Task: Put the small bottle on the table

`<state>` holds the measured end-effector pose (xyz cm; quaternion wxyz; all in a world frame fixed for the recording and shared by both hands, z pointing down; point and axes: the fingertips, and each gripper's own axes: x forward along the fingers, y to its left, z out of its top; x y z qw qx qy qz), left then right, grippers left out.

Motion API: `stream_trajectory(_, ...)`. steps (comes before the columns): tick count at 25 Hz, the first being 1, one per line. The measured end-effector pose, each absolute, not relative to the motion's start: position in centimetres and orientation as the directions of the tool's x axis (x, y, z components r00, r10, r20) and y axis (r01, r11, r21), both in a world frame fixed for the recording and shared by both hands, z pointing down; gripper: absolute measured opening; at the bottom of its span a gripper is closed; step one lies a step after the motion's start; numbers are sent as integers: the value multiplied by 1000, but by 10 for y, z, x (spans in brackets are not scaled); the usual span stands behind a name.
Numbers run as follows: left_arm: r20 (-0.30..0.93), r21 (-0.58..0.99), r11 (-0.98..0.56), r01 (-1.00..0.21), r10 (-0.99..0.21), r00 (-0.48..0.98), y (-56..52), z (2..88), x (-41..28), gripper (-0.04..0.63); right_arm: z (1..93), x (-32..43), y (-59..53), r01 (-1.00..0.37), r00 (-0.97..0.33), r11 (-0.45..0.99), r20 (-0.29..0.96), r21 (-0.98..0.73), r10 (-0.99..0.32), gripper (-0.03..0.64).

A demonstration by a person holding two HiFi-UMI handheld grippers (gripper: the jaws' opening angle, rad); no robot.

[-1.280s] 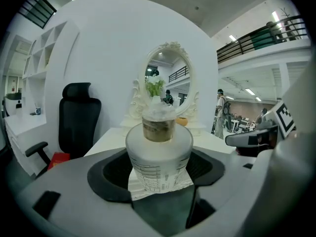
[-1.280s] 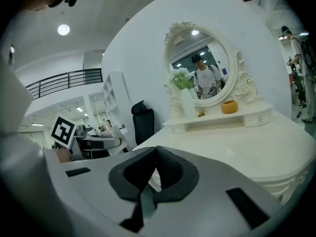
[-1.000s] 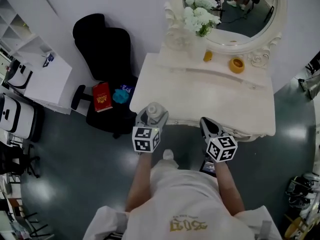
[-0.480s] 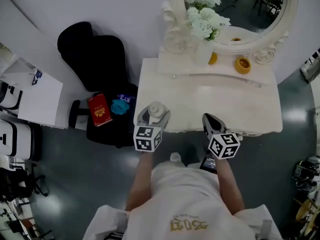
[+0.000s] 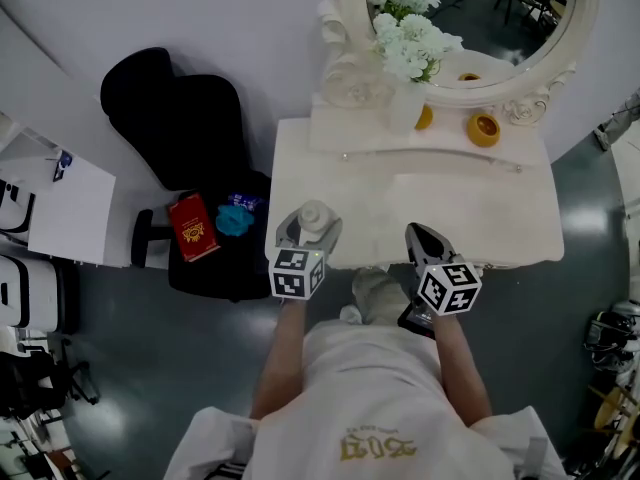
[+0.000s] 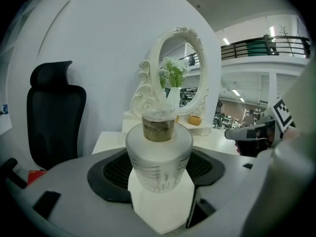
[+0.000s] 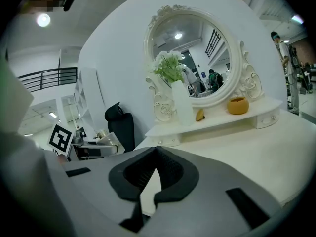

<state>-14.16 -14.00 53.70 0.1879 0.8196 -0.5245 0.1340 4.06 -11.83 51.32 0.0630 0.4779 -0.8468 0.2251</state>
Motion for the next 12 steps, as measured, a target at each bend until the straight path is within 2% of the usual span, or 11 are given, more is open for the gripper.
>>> stream_trajectory(12,463,161,-377,-912,-787,407,-167,560,-141,342,534,38,-147,-830,-551,452,360,-326,-752,13)
